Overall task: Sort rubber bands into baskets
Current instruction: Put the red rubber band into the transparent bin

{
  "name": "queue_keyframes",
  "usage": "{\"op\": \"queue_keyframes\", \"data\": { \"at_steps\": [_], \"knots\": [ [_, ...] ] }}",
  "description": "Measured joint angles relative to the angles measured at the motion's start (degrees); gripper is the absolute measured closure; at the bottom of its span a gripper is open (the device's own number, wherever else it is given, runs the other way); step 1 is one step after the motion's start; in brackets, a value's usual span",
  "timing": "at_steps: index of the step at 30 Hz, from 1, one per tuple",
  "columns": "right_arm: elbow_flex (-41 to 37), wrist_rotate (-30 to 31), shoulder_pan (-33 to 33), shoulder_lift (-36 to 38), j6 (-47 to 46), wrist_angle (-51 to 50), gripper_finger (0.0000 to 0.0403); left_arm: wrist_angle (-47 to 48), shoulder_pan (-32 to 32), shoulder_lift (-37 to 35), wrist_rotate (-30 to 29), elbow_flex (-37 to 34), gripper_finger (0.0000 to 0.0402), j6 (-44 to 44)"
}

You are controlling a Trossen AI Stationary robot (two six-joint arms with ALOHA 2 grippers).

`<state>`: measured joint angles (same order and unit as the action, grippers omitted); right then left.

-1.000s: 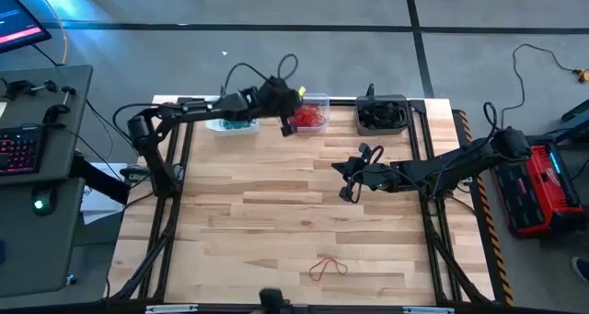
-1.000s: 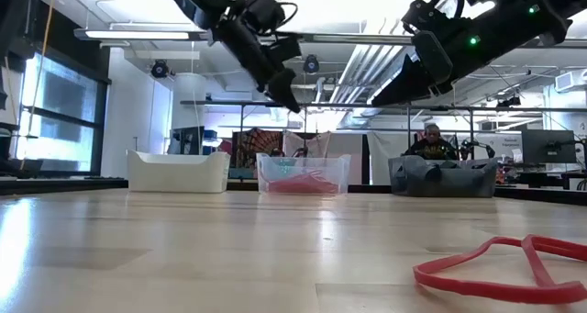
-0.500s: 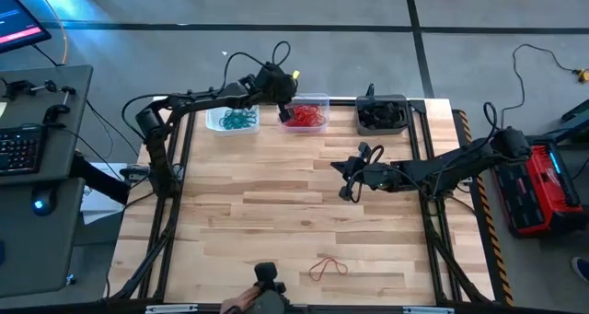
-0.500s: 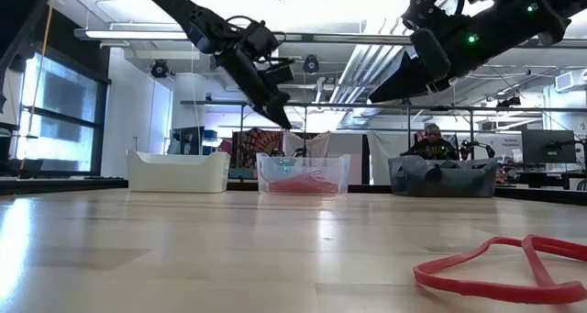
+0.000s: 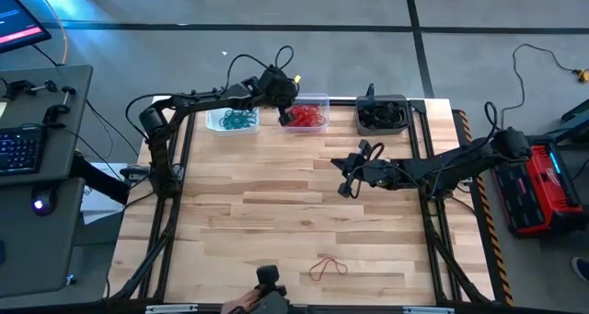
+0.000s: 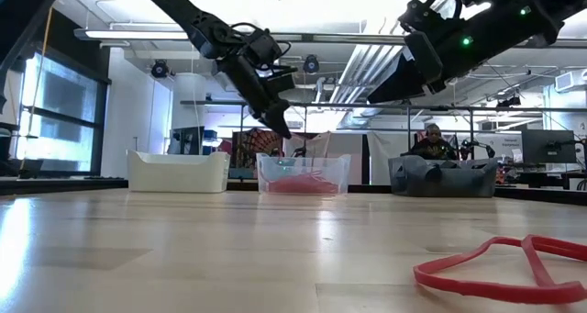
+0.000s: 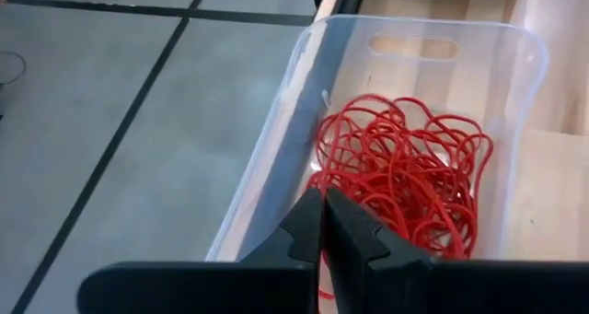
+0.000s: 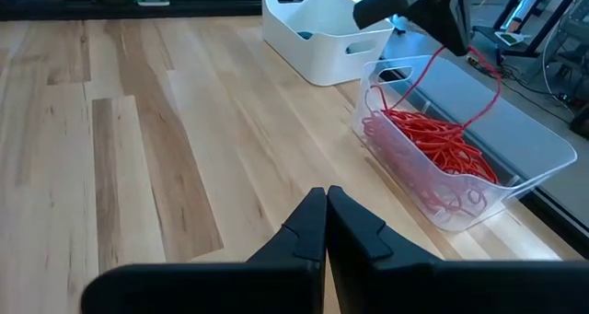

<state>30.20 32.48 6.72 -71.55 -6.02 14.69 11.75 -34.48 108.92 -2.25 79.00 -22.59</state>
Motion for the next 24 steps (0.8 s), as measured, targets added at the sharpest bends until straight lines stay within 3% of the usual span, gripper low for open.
{"op": "queue_keyframes", "data": {
  "at_steps": [5, 16, 20, 24],
  "knots": [
    [0.0, -0.07, 0.0, 0.0, -0.37, 0.43, 0.0403, 2.2, 0.99, -0.02, 0.58, 0.0, 0.0388, 0.83],
    [0.0, -1.45, 0.02, 0.0, -2.95, 0.43, 0.0403, 4.42, 1.27, -0.02, 3.12, 0.0, 0.0291, 2.87],
    [0.0, -1.45, 0.04, 0.0, -2.95, 0.41, 0.0403, 2.67, 1.75, -0.31, 3.49, -0.61, 0.0304, 2.89],
    [0.0, -3.1, 0.04, 0.0, -2.96, 0.42, 0.0403, -3.37, 2.33, -0.52, 4.96, -2.46, 0.036, 4.49]
  ]
}}
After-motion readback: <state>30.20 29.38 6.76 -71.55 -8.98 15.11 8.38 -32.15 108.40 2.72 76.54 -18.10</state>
